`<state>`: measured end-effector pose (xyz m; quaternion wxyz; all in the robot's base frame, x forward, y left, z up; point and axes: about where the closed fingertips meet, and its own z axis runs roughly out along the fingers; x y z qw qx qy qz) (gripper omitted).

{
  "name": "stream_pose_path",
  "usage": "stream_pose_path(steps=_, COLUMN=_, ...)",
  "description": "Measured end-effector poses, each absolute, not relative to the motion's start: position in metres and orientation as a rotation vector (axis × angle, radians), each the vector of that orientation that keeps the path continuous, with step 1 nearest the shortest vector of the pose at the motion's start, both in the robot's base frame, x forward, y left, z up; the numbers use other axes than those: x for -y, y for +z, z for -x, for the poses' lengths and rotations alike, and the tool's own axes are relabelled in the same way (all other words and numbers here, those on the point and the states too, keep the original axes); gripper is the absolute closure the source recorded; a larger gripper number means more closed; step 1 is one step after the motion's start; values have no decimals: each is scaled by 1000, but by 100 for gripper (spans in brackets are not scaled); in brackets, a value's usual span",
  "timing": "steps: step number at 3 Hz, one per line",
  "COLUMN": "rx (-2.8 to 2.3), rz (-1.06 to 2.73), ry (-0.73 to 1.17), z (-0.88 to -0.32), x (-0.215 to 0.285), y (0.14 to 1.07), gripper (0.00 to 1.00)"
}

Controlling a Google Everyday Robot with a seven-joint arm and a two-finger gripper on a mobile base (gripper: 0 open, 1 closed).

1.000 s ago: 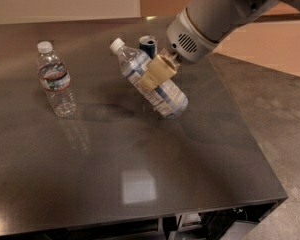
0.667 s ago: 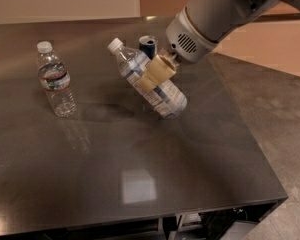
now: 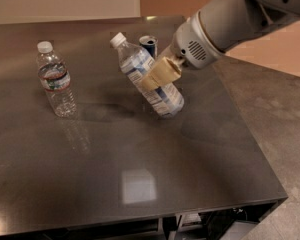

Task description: Place blue plastic bottle upright

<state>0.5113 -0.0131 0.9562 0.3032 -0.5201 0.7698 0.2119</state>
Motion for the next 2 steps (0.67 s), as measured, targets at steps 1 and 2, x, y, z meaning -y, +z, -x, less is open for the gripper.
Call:
stream_pose_path(steps=1, rx=-1903, rz=1290, ry=659, z=-509, x=19, y=951, gripper=100)
stream_pose_path(steps=2, rx=-1768, rz=1200, ry=768, z=-503, x=25, y=946, gripper=100)
